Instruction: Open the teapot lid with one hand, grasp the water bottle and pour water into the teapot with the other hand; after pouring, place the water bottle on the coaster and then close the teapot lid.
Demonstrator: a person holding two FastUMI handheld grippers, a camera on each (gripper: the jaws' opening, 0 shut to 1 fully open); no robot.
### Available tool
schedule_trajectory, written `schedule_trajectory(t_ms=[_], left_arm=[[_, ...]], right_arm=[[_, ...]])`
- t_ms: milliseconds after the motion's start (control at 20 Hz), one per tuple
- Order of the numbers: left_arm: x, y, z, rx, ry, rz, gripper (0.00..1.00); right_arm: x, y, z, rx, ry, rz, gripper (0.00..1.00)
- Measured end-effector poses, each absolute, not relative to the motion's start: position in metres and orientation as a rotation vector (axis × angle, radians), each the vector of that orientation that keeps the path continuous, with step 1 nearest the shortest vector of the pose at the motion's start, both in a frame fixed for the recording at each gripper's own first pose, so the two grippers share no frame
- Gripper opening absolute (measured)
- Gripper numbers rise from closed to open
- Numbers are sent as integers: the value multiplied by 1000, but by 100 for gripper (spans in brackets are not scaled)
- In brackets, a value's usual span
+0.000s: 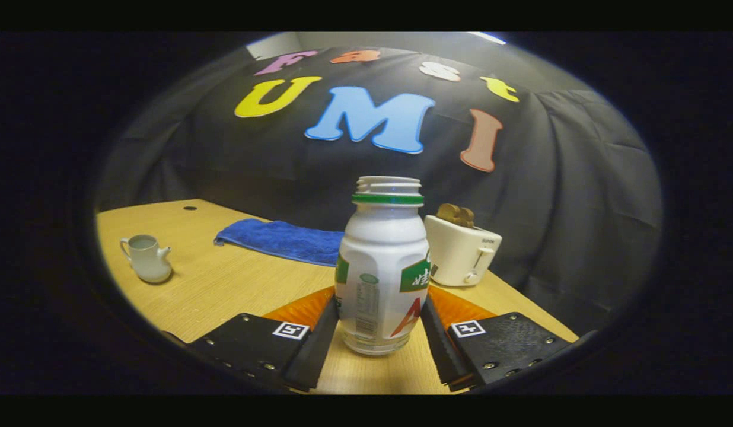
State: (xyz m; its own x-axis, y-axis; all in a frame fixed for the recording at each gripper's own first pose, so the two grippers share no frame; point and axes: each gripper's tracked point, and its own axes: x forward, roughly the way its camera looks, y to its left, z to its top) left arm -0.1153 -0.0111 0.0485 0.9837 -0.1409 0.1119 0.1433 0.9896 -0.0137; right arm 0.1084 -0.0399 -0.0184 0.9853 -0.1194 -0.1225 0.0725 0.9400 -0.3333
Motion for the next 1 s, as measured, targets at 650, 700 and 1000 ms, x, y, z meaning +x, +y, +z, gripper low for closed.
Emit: schedule_trajectory(t_ms=[650, 700, 1000], left_arm=[[-154, 14, 23, -126, -71, -103, 13], [-157, 16, 20, -114, -66, -96, 13], [-164, 37, 2, -98, -31, -42, 13]], right_arm=[[139, 56, -12, -790, 123, 107, 73], [140, 62, -12, -839, 113, 117, 72], [145, 94, -17, -1042, 78, 164, 72]])
